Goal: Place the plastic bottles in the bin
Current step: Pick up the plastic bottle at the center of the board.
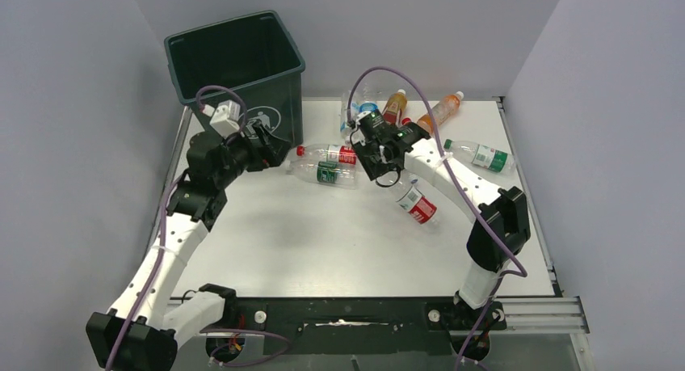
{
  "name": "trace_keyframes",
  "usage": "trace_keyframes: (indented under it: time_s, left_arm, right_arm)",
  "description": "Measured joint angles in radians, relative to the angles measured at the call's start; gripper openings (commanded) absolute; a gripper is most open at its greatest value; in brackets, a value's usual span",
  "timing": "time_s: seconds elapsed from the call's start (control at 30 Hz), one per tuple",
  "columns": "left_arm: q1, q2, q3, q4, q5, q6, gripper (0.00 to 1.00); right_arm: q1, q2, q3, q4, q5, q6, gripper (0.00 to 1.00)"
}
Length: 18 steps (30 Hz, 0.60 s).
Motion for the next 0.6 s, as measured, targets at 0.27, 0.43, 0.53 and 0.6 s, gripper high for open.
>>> trace_keyframes:
  time_s: [0.27, 0.43, 0.53, 0.6]
  left_arm:
    - [-0.179, -0.047, -0.169, 0.196, -0.010, -0.011, 0.86]
    - [-0.327, -0.044, -0.219, 0.291, -0.070, 0.003, 0.86]
    - [-0.404, -0.031, -0.228, 0.345, -0.110, 0.016, 0.86]
    - [-0.445, -0.017, -0.235, 0.384, -0.136, 0.027, 0.86]
  right_arm:
    - [-0.024, 0.000, 0.164, -0.016, -0.056, 0.005, 0.28]
    - [-0.037, 0.000, 0.212, -0.017, -0.114, 0.019, 0.28]
    - [-0.045, 0.000, 0.217, -0.013, -0.150, 0.031, 0.28]
    - [-0.050, 0.000, 0.217, -0.008, -0.178, 0.043, 0.28]
